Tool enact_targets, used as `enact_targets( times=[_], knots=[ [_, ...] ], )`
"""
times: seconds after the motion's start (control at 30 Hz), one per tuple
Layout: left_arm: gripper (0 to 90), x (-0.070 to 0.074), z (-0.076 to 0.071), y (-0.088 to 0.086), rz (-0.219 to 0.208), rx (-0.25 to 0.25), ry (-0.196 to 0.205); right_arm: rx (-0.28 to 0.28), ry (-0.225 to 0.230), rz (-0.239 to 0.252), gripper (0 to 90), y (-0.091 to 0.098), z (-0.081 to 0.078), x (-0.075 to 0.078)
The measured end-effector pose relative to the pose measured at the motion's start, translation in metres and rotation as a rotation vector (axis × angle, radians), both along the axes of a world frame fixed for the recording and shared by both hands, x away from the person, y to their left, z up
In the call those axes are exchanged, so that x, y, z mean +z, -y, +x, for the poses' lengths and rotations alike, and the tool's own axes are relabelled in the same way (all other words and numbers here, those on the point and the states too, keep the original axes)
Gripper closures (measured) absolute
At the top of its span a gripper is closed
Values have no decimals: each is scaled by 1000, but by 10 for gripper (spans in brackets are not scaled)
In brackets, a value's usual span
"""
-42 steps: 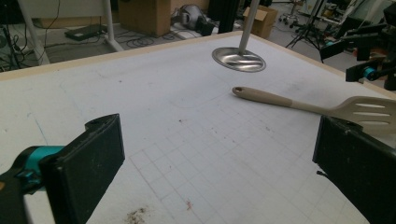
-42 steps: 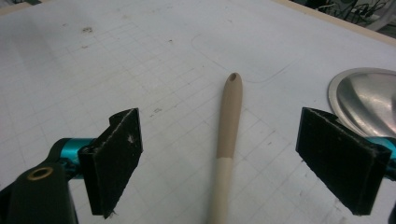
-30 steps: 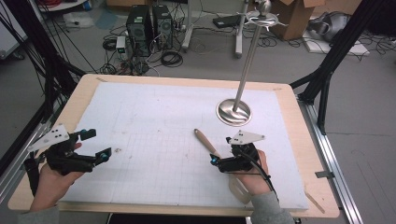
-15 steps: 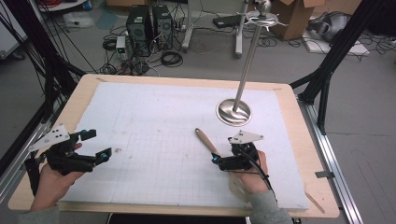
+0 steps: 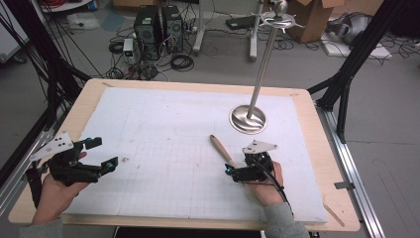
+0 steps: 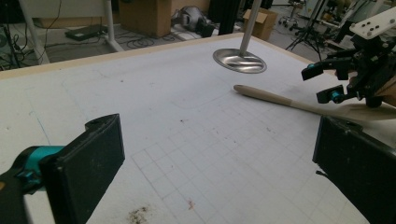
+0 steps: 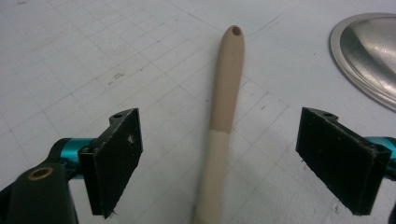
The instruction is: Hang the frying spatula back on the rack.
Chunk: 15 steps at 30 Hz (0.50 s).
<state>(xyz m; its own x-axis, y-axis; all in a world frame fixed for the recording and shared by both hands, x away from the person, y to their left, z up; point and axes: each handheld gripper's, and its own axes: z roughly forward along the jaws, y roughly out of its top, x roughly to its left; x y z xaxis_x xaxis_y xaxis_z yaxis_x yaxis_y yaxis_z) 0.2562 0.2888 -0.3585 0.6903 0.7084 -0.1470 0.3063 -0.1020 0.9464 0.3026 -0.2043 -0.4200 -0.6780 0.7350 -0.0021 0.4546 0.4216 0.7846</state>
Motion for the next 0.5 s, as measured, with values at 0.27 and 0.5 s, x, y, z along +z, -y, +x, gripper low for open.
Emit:
enact_targets(
  times=[0.27, 0.5],
  knots=[
    [26, -1, 0, 0, 0, -1, -2, -2, -16, -12, 137, 0, 1, -5],
    [26, -1, 0, 1, 3, -3, -4, -17, -21, -9, 139, 1, 1, -7]
  ],
)
